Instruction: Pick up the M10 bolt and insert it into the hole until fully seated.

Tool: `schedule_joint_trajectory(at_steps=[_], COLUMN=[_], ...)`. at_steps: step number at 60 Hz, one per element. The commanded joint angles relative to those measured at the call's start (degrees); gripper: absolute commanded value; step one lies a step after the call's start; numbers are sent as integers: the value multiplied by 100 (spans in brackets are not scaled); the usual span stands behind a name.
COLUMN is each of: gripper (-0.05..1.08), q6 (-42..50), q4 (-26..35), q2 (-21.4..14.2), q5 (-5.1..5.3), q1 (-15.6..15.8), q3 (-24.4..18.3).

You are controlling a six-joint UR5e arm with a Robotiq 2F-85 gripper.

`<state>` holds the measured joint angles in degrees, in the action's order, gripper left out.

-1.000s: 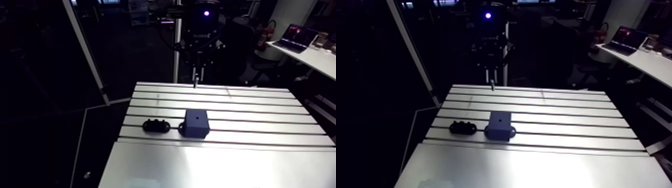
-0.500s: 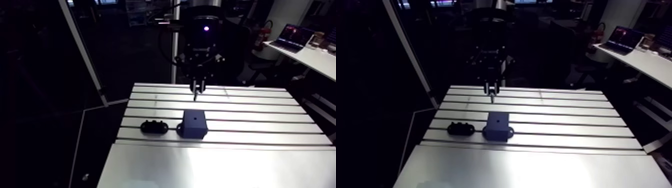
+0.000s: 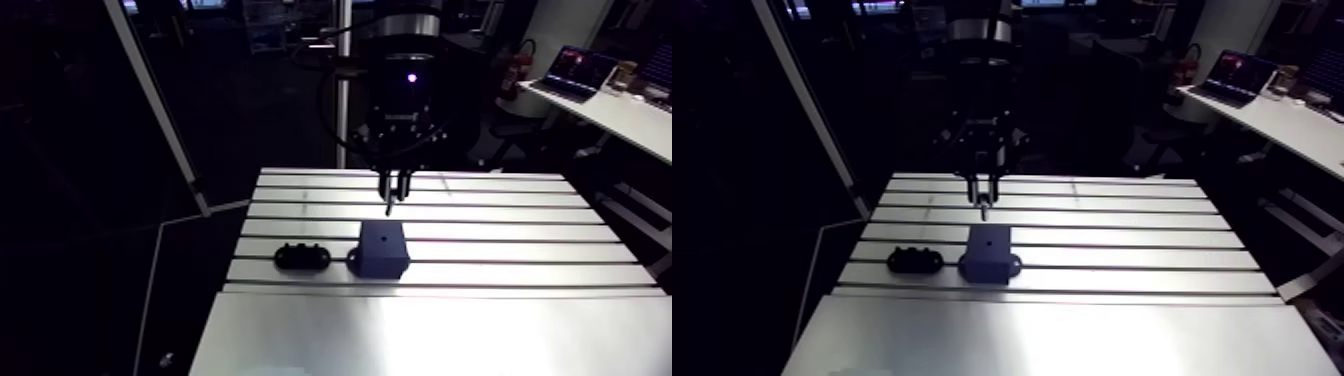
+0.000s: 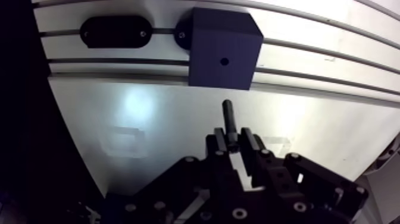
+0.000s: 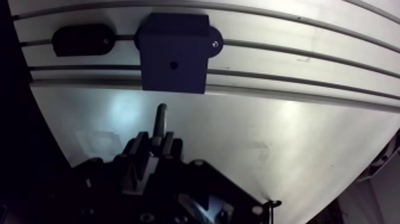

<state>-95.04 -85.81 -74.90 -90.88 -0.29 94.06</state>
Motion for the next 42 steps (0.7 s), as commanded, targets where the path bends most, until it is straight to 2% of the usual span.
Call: schedule_joint_trajectory(at_steps=[1,42], gripper=[108,108], q6=[-45,-1], q4=[-132,-133], q2=[23,330], q5=[22,23], q1=[-22,-67], q3=[107,12])
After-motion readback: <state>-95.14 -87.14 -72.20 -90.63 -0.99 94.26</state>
